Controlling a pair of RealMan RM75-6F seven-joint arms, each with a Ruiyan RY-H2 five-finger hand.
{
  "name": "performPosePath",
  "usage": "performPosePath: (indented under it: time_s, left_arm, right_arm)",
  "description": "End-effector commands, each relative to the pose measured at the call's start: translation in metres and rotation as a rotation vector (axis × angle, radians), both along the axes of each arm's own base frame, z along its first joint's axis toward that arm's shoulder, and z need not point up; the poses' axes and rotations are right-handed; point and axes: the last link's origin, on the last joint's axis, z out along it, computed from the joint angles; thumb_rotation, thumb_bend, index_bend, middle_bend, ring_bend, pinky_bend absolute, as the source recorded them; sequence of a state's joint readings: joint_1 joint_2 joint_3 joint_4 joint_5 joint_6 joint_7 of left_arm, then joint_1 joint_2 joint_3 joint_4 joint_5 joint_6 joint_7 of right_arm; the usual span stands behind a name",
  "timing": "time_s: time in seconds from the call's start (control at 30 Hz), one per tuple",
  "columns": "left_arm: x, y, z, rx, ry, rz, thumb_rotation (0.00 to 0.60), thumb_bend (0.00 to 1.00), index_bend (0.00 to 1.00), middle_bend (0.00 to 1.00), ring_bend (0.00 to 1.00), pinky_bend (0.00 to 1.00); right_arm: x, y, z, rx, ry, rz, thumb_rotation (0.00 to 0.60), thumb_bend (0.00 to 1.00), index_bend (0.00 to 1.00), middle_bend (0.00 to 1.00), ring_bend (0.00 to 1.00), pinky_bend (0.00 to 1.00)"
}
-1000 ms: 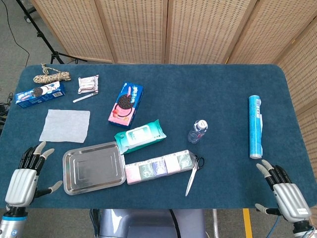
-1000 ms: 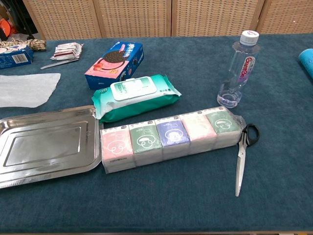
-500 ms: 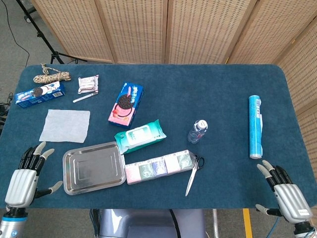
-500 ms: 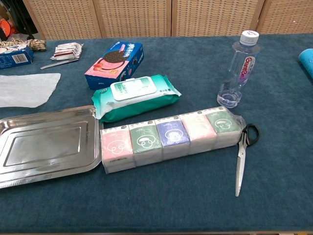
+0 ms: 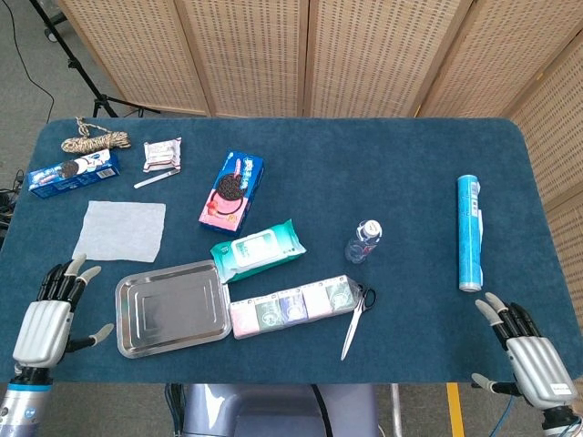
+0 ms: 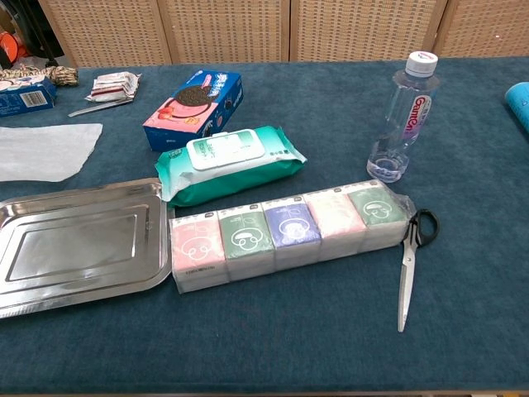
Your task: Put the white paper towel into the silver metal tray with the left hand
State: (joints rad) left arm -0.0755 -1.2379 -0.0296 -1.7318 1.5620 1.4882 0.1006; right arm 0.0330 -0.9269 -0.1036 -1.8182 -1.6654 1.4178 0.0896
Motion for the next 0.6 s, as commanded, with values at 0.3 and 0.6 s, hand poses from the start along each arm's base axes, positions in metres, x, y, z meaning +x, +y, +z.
performPosePath:
  time_s: [0.3, 0.6]
  left_arm:
    - [-0.028, 0.04, 0.004, -0.047, 0.135, 0.052, 0.545, 0.27, 0.16, 0.0, 0.0, 0.0]
    - [-0.053, 0.06, -0.001, -0.077, 0.224, 0.118, 0.546, 0.3, 0.16, 0.0, 0.0, 0.0]
  right_arm:
    - [0.0, 0.001, 0.002, -0.008, -0.005, 0.001, 0.6, 0.0, 0.0, 0.0, 0.0, 0.0]
    - [0.001, 0.002, 0.002, -0.011, -0.005, 0.007, 0.6, 0.0, 0.0, 0.0, 0.0, 0.0]
